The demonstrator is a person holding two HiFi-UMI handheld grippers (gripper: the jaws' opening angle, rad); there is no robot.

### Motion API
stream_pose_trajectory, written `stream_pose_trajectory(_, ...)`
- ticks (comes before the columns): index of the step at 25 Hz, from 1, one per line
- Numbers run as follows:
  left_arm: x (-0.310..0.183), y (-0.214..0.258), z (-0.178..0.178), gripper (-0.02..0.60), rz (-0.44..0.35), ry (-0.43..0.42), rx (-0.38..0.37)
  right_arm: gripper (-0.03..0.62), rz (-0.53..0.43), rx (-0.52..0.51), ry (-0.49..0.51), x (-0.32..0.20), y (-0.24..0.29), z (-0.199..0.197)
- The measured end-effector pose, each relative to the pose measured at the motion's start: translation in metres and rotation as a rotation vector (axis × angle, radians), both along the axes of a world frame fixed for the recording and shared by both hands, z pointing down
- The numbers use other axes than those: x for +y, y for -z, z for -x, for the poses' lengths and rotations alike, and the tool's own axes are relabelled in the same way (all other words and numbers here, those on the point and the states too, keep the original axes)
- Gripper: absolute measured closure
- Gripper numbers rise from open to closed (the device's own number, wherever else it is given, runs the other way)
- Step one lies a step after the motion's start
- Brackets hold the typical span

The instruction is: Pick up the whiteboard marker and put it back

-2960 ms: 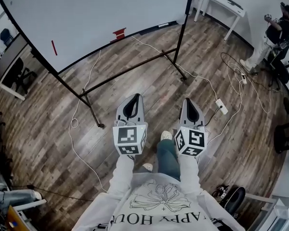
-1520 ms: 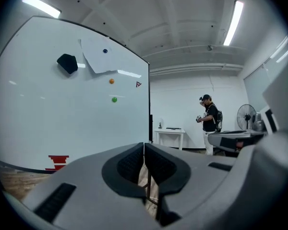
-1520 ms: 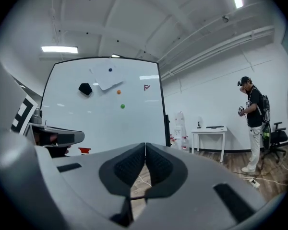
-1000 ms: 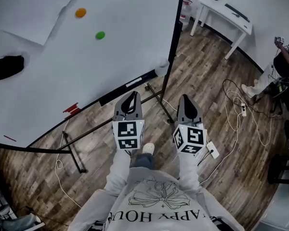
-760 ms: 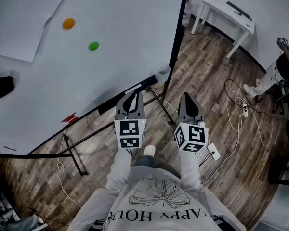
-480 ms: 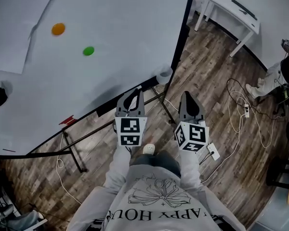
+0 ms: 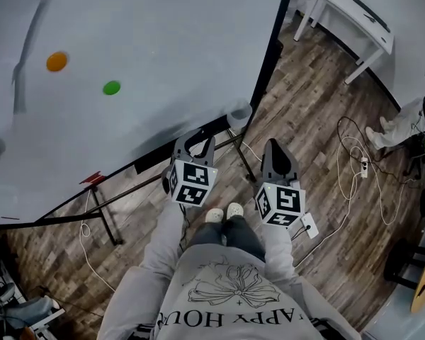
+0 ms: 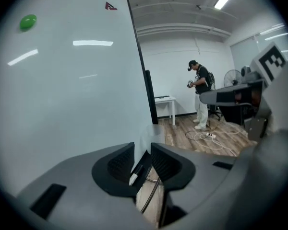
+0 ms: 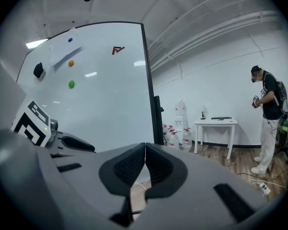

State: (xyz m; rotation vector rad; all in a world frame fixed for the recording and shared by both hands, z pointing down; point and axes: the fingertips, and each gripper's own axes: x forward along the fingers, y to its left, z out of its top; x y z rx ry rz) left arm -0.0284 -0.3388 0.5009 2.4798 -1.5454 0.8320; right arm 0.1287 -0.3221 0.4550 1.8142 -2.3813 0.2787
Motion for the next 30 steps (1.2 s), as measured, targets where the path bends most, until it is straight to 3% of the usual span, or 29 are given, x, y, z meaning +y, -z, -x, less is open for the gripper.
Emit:
stream_pose_trajectory(8, -0.032, -0.065, -0.002, 0.457, 0.155, -0.077, -0.287, 0.591, 0.033, 0.003, 0.045, -0.02, -0.016, -0.005)
stream_pose_trajectory(13, -0.043, -0.094, 0.004, 0.457, 0.212, -0.1, -0.462, 0.591, 0.047, 0.002, 0.047, -0.029, -0.023, -0.013)
stream_pose_trajectory(22, -0.053, -0.128, 0.003, 0.454, 0.331, -0.133, -0.559, 0.591, 0.073, 0.005, 0.047, -0.037, -0.034, -0.021)
stream_pose_trajectory(30, -0.06, -0.146, 0.006, 0.448, 0.379, -0.151, -0.64, 0.591, 0.082, 0.01, 0.047, -0.04, -0.038, -0.025)
